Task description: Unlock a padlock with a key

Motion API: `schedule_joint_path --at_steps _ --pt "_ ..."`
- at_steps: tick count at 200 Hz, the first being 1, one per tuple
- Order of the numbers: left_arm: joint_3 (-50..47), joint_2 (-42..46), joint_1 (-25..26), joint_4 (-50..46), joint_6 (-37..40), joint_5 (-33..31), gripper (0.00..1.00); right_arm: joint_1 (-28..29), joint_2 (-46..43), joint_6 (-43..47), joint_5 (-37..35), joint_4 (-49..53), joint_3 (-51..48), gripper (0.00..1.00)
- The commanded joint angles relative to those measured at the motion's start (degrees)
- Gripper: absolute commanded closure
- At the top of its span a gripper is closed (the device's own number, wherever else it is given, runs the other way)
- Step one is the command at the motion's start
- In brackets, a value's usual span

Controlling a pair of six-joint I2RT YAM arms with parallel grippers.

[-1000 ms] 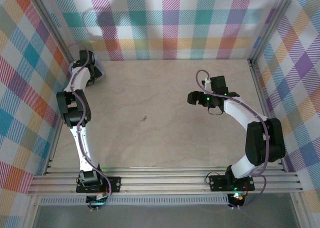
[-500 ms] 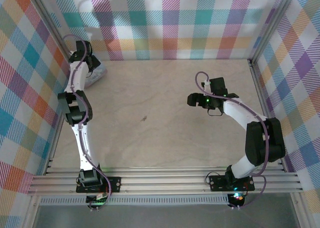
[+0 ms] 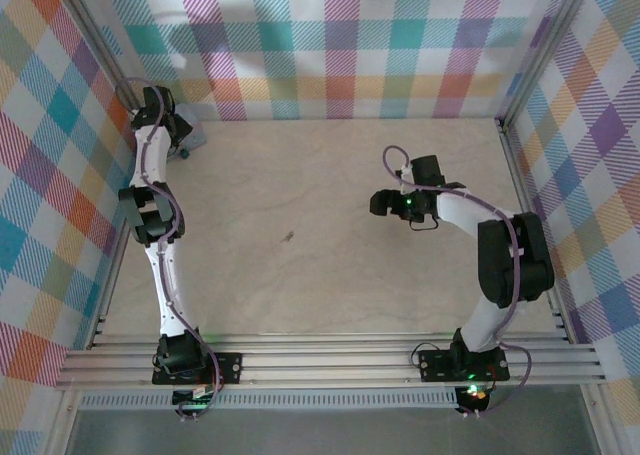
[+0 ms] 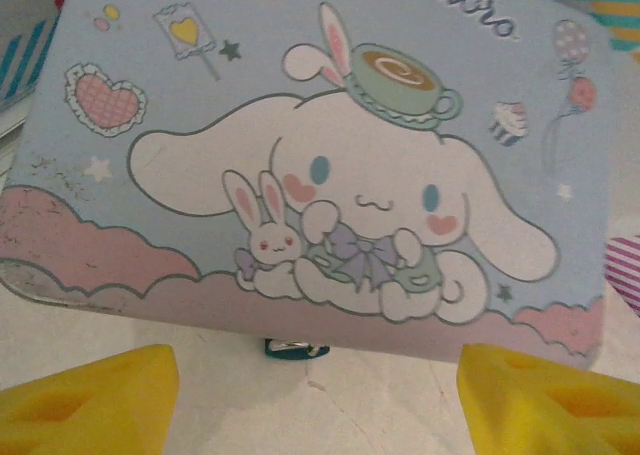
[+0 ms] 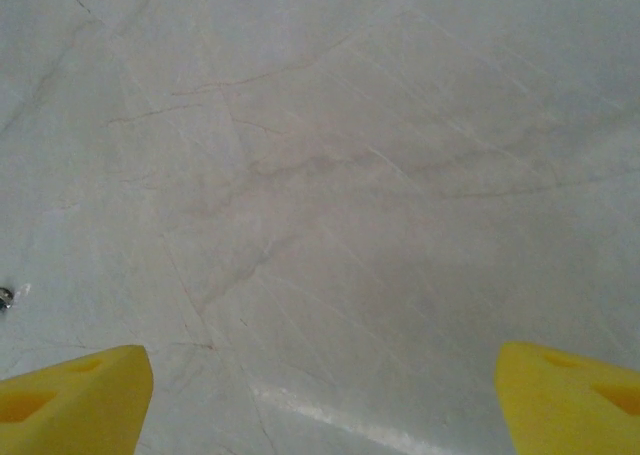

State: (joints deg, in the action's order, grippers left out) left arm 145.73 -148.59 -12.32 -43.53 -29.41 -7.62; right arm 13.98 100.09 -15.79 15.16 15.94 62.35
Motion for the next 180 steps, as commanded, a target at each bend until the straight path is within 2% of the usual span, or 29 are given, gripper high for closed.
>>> schedule_joint_path --at_steps 1,63,116,132,158,180 --pt "1.32 -0.82 -0.43 -0.95 -1.52 1.0 0.26 0.66 0.63 1.1 2.2 1.06 2.33 0.12" --pt "-0.14 -1.23 -0.27 -1.07 -0.63 4.41 0.26 1.23 -2.43 1.12 1.89 0.48 0.21 0.12" --pt "-9.74 4.3 1.03 1.21 1.03 5.44 0.3 1.49 -4.01 1.46 2.02 0.05 -0.84 0.12" --pt "-11.42 5.41 2.56 1.1 2.9 3.8 0.35 1.49 -3.95 1.6 2.32 0.31 -0.49 0.13" --pt "-12.4 6.36 5.11 0.16 3.83 -0.52 0.37 1.49 -3.95 1.9 2.81 2.77 1.73 0.13" --pt "-12.21 6.58 6.66 -1.42 2.36 -8.84 0.37 1.49 -4.89 1.99 2.36 4.39 2.6 0.13"
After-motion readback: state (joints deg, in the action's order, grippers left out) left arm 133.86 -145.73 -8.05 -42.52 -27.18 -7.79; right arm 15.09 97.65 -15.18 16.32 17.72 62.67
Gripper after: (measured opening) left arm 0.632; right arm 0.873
